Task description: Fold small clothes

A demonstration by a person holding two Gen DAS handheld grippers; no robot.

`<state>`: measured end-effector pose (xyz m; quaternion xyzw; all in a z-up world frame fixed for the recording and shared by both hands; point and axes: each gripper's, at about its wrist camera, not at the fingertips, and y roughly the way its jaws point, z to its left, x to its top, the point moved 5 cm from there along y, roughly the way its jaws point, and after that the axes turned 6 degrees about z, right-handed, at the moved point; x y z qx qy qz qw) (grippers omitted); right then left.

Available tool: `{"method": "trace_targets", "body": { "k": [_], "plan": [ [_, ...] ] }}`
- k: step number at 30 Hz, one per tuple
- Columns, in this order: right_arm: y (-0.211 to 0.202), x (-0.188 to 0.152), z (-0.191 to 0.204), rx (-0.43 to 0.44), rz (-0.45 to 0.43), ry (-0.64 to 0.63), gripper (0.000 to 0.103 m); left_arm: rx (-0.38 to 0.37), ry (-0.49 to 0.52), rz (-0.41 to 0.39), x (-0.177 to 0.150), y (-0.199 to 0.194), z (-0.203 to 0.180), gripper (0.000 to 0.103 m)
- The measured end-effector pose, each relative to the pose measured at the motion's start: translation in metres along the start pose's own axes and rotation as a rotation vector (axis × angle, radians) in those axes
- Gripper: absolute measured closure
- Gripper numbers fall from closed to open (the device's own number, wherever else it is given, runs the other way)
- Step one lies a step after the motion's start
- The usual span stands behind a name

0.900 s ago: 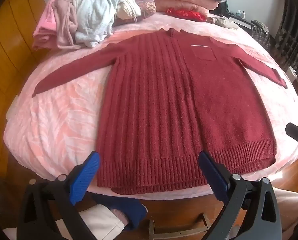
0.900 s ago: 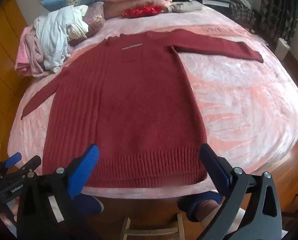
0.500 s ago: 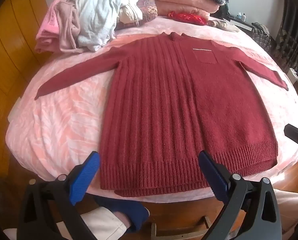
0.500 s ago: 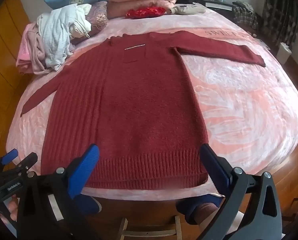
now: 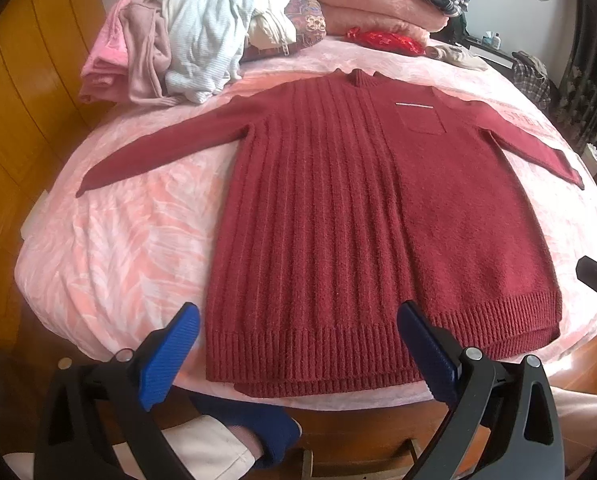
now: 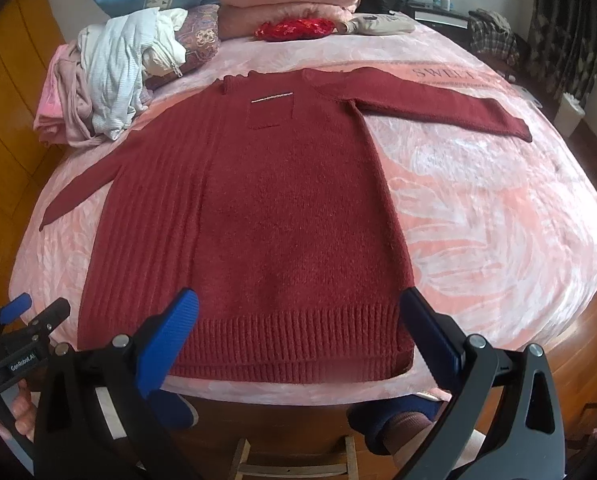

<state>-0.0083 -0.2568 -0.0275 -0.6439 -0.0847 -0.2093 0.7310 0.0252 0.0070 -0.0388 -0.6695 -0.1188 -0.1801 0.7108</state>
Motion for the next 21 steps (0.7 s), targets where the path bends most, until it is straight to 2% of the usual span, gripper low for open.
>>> {"method": "trace_targets", "body": {
  "k": [21],
  "plan": [
    [0.0046,-0.0029,0.0013,-0.025,0.020,-0.044,0.003,0.004,-0.002,-0.003,-0.0002,-0.0003,0.0003,0.004]
  ]
}}
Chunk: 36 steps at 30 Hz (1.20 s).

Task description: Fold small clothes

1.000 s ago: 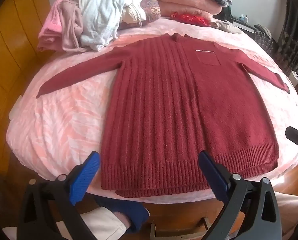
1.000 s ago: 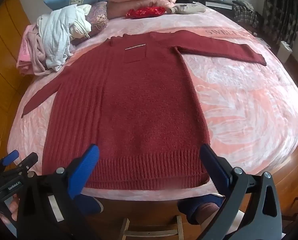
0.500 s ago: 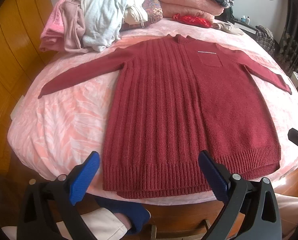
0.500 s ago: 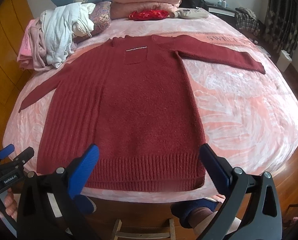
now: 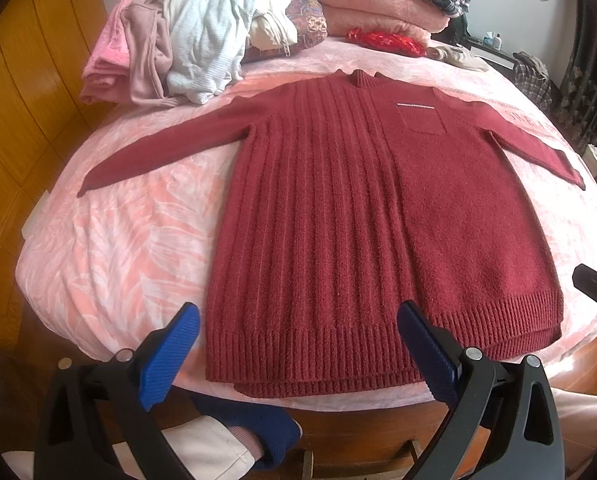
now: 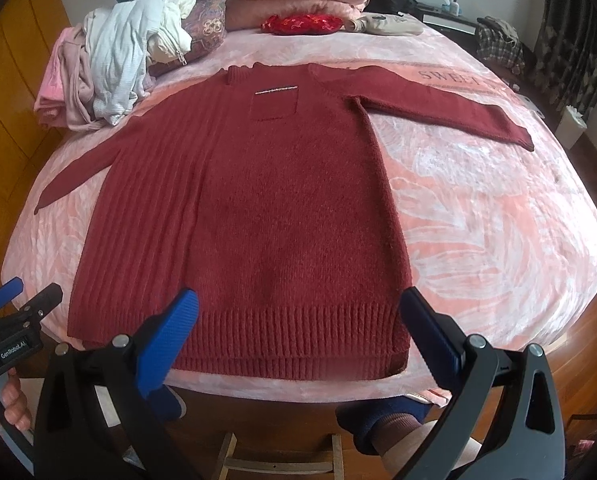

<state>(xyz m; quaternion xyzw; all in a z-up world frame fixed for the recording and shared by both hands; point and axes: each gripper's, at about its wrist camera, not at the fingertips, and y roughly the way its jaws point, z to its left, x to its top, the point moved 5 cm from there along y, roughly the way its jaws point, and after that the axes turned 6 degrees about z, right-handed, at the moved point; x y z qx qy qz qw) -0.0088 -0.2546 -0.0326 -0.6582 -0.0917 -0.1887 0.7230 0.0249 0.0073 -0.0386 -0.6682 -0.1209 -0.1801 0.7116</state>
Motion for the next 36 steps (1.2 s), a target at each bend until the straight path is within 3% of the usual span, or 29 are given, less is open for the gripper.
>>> {"method": "trace_targets", "body": {
  "k": [36],
  "plan": [
    [0.0027,-0.0001,0.0018,0.004,0.005,-0.002,0.003,0.006,-0.002,-0.004,-0.0007,-0.0014,0.0002,0.004]
  ]
}}
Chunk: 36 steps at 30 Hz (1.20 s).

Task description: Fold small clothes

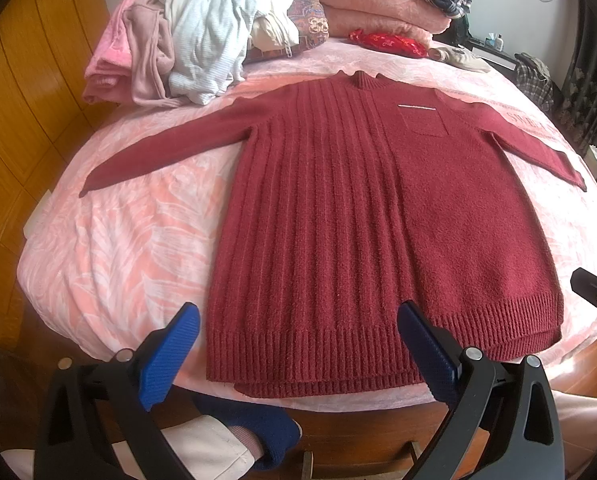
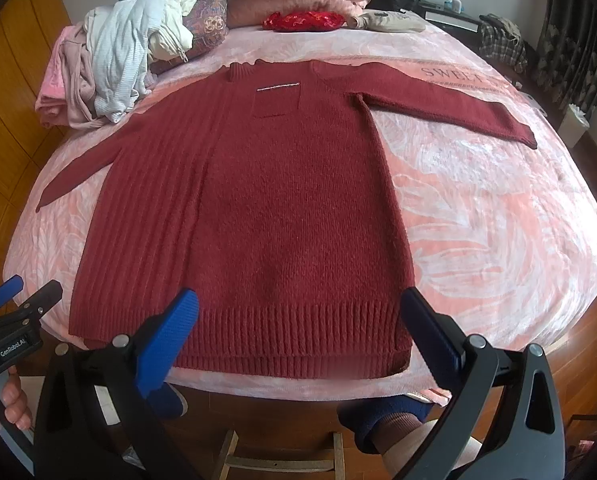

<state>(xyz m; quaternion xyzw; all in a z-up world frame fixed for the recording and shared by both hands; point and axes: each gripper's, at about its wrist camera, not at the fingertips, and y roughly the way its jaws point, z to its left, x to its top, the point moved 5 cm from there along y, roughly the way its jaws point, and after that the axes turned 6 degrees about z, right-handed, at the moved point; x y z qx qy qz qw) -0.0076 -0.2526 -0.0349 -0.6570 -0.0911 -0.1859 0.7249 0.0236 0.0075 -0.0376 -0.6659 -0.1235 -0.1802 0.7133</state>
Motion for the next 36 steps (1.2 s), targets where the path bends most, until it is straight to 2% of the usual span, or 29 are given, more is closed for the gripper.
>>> {"method": "trace_targets", "body": {
  "k": [12,16,19,22,28,32,34,36],
  "plan": [
    [0.002,0.001,-0.001,0.005,0.013,-0.006,0.003,-0.003,-0.002,0.020,0.004,0.002,-0.002,0.004],
    [0.007,0.025,-0.012,-0.016,0.038,-0.007,0.003,0.035,0.000,0.043,0.026,0.008,-0.013,0.004],
    [0.009,0.053,-0.033,-0.019,0.054,0.014,0.003,0.040,0.003,0.040,0.055,0.010,-0.032,0.004],
    [0.009,0.080,-0.064,-0.010,0.048,0.070,0.003,0.036,0.025,0.012,0.091,0.013,-0.061,0.004],
    [0.024,0.147,-0.153,0.025,0.086,0.181,0.003,-0.023,0.103,-0.047,0.179,0.040,-0.153,0.004],
    [0.051,0.189,-0.217,-0.025,0.105,0.198,0.003,-0.125,0.102,-0.028,0.225,0.070,-0.227,0.004],
    [0.063,0.206,-0.243,-0.009,0.084,0.216,0.003,-0.180,0.108,-0.026,0.242,0.084,-0.263,0.004],
    [0.083,0.219,-0.272,-0.005,0.108,0.250,0.003,-0.189,0.123,-0.017,0.251,0.097,-0.294,0.004]
  ]
}}
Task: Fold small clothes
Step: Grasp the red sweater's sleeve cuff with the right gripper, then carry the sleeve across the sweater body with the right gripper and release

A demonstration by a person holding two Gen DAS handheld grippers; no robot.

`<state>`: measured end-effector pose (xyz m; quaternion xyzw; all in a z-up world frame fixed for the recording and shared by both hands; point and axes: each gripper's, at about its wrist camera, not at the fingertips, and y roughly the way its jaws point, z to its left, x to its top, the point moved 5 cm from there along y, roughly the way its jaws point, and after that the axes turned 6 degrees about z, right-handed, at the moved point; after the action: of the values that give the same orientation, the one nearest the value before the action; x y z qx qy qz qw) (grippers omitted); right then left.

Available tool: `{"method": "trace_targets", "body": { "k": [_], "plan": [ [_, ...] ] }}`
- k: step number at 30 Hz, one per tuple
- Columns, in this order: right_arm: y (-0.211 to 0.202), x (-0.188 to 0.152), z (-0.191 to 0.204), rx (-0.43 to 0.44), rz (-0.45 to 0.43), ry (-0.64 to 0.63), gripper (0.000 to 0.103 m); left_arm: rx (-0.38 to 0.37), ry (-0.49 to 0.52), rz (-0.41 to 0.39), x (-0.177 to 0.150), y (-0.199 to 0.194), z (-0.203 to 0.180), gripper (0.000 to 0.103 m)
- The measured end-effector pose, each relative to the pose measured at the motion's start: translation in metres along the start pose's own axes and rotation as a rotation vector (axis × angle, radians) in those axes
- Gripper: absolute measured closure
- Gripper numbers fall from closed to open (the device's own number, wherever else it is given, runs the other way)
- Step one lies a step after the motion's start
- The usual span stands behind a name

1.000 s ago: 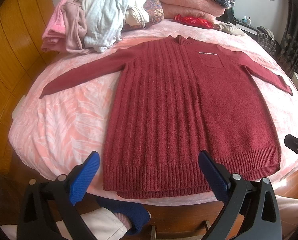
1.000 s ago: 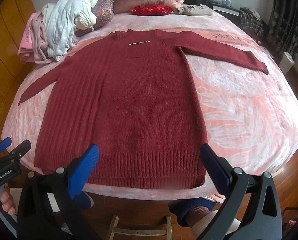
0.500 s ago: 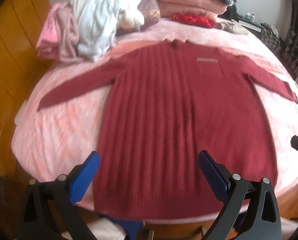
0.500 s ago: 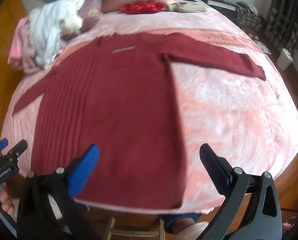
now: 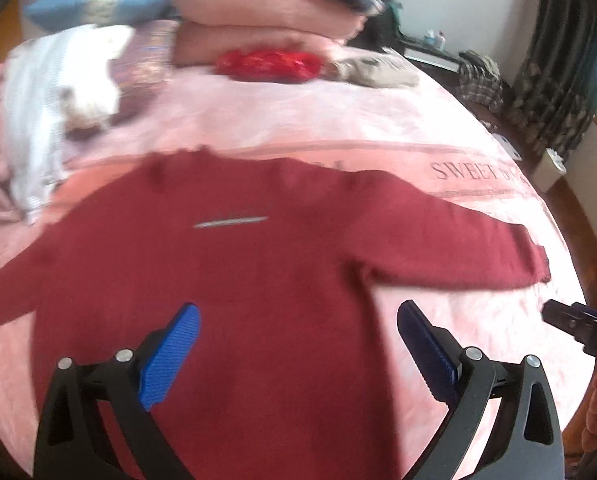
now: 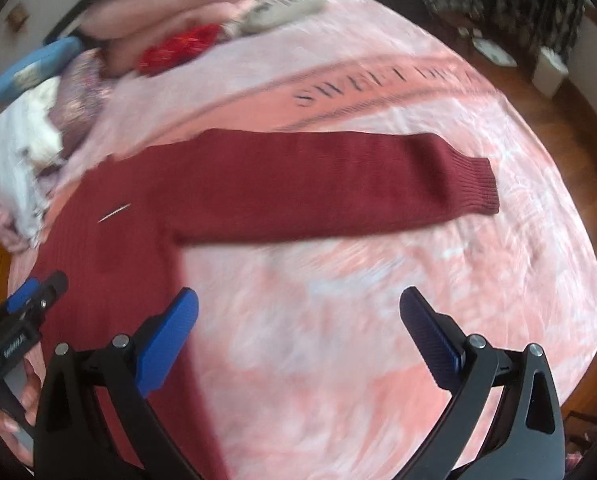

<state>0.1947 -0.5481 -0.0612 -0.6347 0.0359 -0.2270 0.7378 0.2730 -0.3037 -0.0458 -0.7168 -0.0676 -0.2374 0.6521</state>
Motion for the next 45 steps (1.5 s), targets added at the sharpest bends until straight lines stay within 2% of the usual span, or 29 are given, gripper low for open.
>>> {"method": "trace_targets", "body": {
  "k": [3,6,12,16,19,21,24,25,27,28,30,32,33,37,40,43,45],
  "plan": [
    [0.019,0.032,-0.037,0.010,-0.016,0.043,0.003,0.013,0.038,0.016,0.020,0.038,-0.041,0.004],
    [0.040,0.060,-0.077,-0.048,-0.020,0.060,0.003,0.033,0.035,0.040,0.032,0.074,-0.062,0.004],
    [0.075,0.080,-0.152,-0.120,0.054,0.100,0.003,0.100,0.061,0.045,0.044,0.117,-0.082,0.004],
    [0.092,0.084,-0.186,-0.018,0.089,0.172,0.003,0.107,0.045,0.043,0.047,0.126,-0.085,0.004],
    [0.101,0.081,-0.202,-0.020,0.107,0.199,0.003,0.115,0.051,0.037,0.045,0.129,-0.089,0.004],
    [0.105,0.081,-0.208,0.018,0.108,0.199,0.003,0.126,0.054,0.034,0.046,0.131,-0.091,0.004],
    [0.106,0.082,-0.210,0.032,0.099,0.185,0.005,0.134,0.051,0.032,0.045,0.132,-0.095,0.004],
    [0.106,0.081,-0.209,0.025,0.098,0.173,0.009,0.134,0.059,0.032,0.044,0.132,-0.098,0.004],
    [0.105,0.082,-0.206,0.009,0.092,0.143,0.025,0.141,0.073,0.030,0.043,0.132,-0.102,0.004],
    [0.104,0.083,-0.203,0.007,0.083,0.128,0.037,0.143,0.075,0.030,0.042,0.132,-0.103,0.004],
    [0.105,0.087,-0.200,0.005,0.079,0.114,0.051,0.139,0.074,0.033,0.041,0.132,-0.105,0.004],
    [0.099,0.087,-0.201,0.043,0.068,0.112,0.086,0.141,0.076,0.035,0.039,0.131,-0.104,0.004],
    [0.095,0.087,-0.199,0.083,0.057,0.118,0.093,0.142,0.079,0.036,0.039,0.130,-0.103,0.004],
    [0.071,0.089,-0.188,0.090,-0.007,0.071,0.094,0.153,0.089,0.032,0.036,0.121,-0.085,0.004],
    [0.049,0.095,-0.188,0.103,-0.082,0.088,0.094,0.166,0.081,0.022,0.035,0.113,-0.061,0.004],
    [0.067,0.095,-0.195,-0.083,-0.039,0.112,0.095,0.193,0.054,0.031,0.031,0.110,-0.026,0.004],
    [0.085,0.091,-0.195,-0.125,-0.014,0.148,0.094,0.206,0.027,0.048,0.027,0.110,-0.003,0.004]
  ]
}}
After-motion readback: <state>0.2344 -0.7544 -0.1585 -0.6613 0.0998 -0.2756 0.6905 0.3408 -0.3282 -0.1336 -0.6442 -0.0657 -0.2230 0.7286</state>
